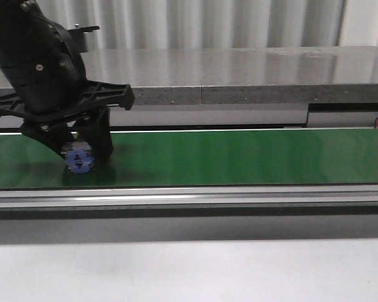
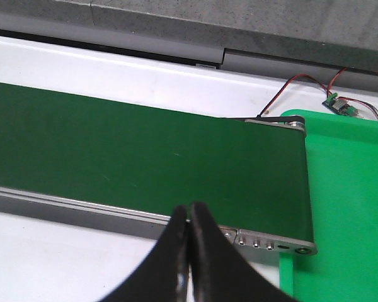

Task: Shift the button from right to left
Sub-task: 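Lower the left gripper onto the button on the belt and grasp it, then lift the button with the left gripper and carry it over the blue tray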

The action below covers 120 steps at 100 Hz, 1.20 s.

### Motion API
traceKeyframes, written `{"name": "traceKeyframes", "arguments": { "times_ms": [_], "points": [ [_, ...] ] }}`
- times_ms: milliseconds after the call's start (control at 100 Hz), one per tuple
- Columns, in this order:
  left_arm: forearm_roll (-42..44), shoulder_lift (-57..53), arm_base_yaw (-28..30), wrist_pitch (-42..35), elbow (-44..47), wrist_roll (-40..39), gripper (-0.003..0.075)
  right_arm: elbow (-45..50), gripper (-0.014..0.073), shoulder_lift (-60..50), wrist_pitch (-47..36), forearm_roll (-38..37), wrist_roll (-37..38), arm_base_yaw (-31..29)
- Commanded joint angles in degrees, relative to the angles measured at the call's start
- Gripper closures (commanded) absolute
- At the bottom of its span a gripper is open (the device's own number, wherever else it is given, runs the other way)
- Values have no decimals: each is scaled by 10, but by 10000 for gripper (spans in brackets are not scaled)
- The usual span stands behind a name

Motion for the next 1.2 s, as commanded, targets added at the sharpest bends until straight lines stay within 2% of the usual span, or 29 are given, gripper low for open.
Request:
{"name": "traceKeyframes", "arguments": {
  "times_ms": [0, 10, 20, 50, 170, 310, 660, 940, 1190],
  "points": [
    [2, -22, -4, 4, -12, -10, 662, -14, 661, 1, -42, 5, -5, 0],
    [3, -24, -4, 4, -12, -10, 662, -14, 661, 1, -42, 5, -5, 0],
    [6, -26, -4, 6, -12, -10, 699, -14, 661, 1, -42, 5, -5, 0],
    [9, -33, -4, 6, -12, -10, 742, -14, 661, 1, -42, 5, -5, 0],
    [27, -69, -1, 7, -12, -11, 740, -14, 661, 1, -42, 5, -5, 0],
    [60, -127, 27, 30, -12, -12, 740, -14, 661, 1, -42, 5, -5, 0],
    [154, -203, 206, 103, -12, 8, 740, -14, 661, 1, -42, 5, -5, 0],
    [159, -197, 319, 81, -9, 52, 740, -14, 661, 1, -42, 5, -5, 0],
    [157, -153, 396, 58, -9, 85, 740, -14, 661, 1, -42, 5, -5, 0]
  ]
}}
